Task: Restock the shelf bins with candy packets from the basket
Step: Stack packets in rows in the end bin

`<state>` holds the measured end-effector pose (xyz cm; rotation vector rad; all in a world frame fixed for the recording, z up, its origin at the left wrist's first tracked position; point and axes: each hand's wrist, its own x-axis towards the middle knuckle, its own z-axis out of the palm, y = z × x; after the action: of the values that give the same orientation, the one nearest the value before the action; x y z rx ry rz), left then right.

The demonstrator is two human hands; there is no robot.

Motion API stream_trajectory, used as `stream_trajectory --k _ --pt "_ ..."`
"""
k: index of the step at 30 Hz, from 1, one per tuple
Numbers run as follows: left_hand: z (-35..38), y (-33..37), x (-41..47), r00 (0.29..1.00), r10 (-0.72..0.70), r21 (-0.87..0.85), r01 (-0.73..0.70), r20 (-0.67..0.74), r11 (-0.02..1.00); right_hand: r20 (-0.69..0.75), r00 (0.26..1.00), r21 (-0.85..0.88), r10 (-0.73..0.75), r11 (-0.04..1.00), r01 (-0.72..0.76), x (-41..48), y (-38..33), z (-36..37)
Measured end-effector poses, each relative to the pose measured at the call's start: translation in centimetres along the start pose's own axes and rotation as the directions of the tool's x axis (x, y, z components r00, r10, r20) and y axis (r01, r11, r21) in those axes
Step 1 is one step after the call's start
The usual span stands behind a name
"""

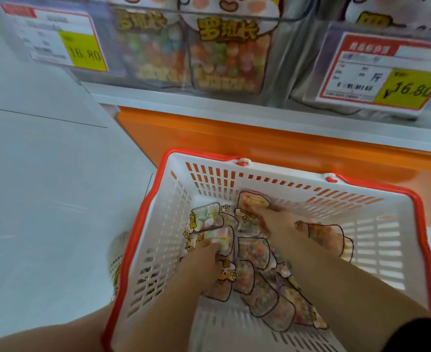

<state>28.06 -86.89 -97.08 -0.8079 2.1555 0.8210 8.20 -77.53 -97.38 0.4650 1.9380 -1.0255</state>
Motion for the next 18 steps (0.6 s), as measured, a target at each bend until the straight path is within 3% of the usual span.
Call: stream_trajectory --k 2,4,6,8,11,13,16,18 --pt "-0.4 0.4 -0.2 0.998 -0.002 -0.130 -0.007 -0.068 0.991 0.071 0.993 -0.162 -0.091 0.982 0.102 -0.9 -0.6 0.1" --pt "-1.2 1.0 -0.4 0.984 -0.045 -0.366 -0.021 -0.171 0.931 0.165 0.950 -0.381 -0.266 0.871 0.310 -2.0 -1.1 -0.3" --pt "-2.8 1.6 -0.6 0.942 -0.167 -0.609 -0.047 -0.291 0.792 0.276 0.885 -0.457 -0.374 0.760 0.463 -3.0 -1.7 -1.1" --pt "-5.3 2.1 -0.5 0.909 -0.275 -0.757 -0.066 -0.315 0.650 0.385 0.842 -0.470 -0.378 0.704 0.532 -3.7 -2.0 -2.2" --pt "-8.3 3.0 -0.4 0.972 -0.201 -0.890 -0.018 -0.122 0.455 0.517 0.791 -0.482 -0.327 0.652 0.585 -5.1 -2.9 -3.6" --pt "-9.0 3.5 -0.7 0.989 -0.123 -0.886 0.126 0.079 0.445 0.559 0.767 -0.498 -0.315 0.612 0.614 -5.7 -3.3 -4.2" --pt "-8.7 3.8 -1.0 0.949 0.074 -0.896 0.262 0.307 0.357 0.582 0.751 -0.524 -0.311 0.563 0.639 -6.5 -3.3 -4.9" --pt "-8.6 3.9 -1.6 0.906 0.198 -0.901 0.304 0.374 0.311 0.568 0.763 -0.552 -0.307 0.546 0.630 -6.6 -2.9 -5.5"
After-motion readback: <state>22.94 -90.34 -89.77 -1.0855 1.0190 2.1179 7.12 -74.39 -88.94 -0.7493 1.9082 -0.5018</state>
